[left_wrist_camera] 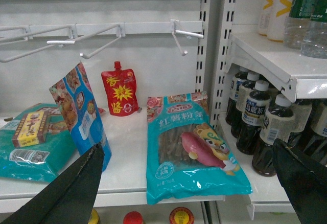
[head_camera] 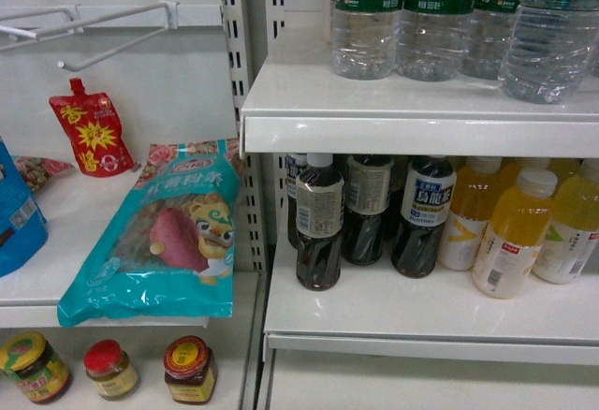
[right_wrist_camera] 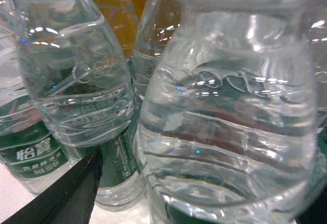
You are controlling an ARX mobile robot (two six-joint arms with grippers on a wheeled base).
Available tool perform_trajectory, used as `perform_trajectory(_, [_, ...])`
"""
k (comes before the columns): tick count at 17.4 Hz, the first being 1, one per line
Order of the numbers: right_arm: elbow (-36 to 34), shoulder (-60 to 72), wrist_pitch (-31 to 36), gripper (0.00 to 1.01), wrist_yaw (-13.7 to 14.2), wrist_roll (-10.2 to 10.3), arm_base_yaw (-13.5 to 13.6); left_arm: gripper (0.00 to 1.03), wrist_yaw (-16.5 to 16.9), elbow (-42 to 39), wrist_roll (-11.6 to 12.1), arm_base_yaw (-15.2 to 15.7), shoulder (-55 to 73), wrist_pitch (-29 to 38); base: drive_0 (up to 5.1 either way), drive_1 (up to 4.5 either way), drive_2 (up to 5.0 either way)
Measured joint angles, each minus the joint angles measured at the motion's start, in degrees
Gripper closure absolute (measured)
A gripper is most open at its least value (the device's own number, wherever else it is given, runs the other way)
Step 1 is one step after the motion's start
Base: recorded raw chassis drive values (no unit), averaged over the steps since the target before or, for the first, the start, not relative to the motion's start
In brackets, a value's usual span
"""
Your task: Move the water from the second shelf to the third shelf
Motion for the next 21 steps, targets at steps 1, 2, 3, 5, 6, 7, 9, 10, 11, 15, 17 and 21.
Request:
perform_trajectory(1, [-0.85,-1.27,0.04,0.03,0.04,-0.20,0.02,0.05,0.00,0.00,-0.02,0.00,0.00,0.00,0.0,0.00,0.0])
perform_trajectory(2, [-1.62,-2.47,0.11,0.03,0.09,-0.39,0.04,0.05,0.00,0.00,0.00,0.00,0.00,0.00,0.0,0.00,0.0])
perform_trajectory(3, [-2.71,-3.65,0.46,0.03,0.15,-0.42,0.02,0.05,0.00,0.00,-0.02,0.00,0.00,0.00,0.0,0.00,0.0])
perform_trajectory(5, [-5.42,-6.36,0.26,0.03,0.11,-0.37,-0.07,0.05,0.00,0.00,-0.02,0.00,0.00,0.00,0.0,0.00,0.0])
perform_trajectory(6, [-6.71,-7.61,0.33,0.03,-0.04,-0.37,-0.07,0.05,0.00,0.00,-0.02,0.00,0.00,0.00,0.0,0.00,0.0])
perform_trajectory(7, [-8.61,-9.33,1.66,0.03,-0.44,-0.31,-0.07,0.05,0.00,0.00,-0.02,0.00,0.00,0.00,0.0,0.00,0.0])
perform_trajectory(9, [-12.61,-13.84,2.84,0.03,-1.77,-0.11,-0.09,0.05,0.00,0.00,0.00,0.00,0.00,0.00,0.0,0.00,0.0])
perform_trajectory(10, [-14.40,-16.15,2.99,0.03,-2.23,0.22,-0.13,0.05,0.00,0.00,-0.02,0.00,0.00,0.00,0.0,0.00,0.0])
perform_trajectory(11, [-16.06,-18.43,2.58,0.03,-2.78,0.76,-0.22,0.05,0.00,0.00,-0.02,0.00,0.00,0.00,0.0,0.00,0.0])
perform_trajectory(15, [-29.86,-30.82,10.36,0.26,0.48,-1.49,-3.21,0.05,-0.02,0.00,-0.02,0.00,0.00,-0.02,0.0,0.00,0.0])
perform_trajectory(17, [-41.46,-42.60,8.22,0.50,-0.83,-2.58,-5.81,0.05,0.00,0.00,-0.02,0.00,0.00,0.00,0.0,0.00,0.0])
perform_trajectory(21, [-54.14,-60.46,4.79,0.99,-5.84,-3.48,-10.47,0.05,0.00,-0.02,-0.02,0.00,0.00,0.00,0.0,0.00,0.0])
